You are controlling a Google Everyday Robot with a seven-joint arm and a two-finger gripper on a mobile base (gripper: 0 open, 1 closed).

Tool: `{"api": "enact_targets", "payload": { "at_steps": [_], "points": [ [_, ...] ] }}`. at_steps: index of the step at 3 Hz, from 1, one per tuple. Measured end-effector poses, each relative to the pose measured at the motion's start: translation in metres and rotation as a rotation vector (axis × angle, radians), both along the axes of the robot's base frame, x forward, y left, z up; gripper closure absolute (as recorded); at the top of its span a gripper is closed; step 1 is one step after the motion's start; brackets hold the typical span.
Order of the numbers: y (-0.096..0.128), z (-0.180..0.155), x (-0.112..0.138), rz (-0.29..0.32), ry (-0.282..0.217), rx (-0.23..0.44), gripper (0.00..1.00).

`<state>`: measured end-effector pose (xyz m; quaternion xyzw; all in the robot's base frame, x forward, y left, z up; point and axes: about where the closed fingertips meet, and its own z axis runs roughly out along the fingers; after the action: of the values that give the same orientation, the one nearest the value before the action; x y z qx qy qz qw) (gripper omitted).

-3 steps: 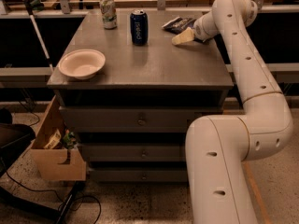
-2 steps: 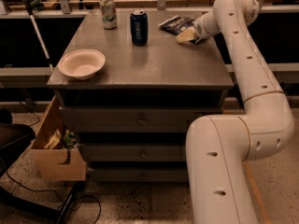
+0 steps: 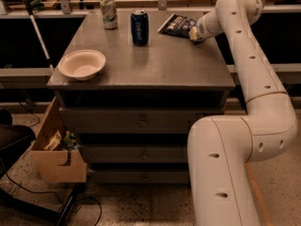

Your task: Move blue chip bag near paper bowl

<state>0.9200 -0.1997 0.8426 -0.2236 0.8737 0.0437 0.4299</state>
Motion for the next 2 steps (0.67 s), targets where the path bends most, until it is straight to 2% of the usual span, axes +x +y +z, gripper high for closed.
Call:
{"api": "enact_targets", "payload": {
  "at_steps": [1, 2],
  "points": [
    [-0.004, 0.02, -0.01, 0.049, -0.025, -0.039, 1.0],
    [-0.038, 0.099, -0.058, 0.147, -0.099, -0.146, 1.0]
  ]
}}
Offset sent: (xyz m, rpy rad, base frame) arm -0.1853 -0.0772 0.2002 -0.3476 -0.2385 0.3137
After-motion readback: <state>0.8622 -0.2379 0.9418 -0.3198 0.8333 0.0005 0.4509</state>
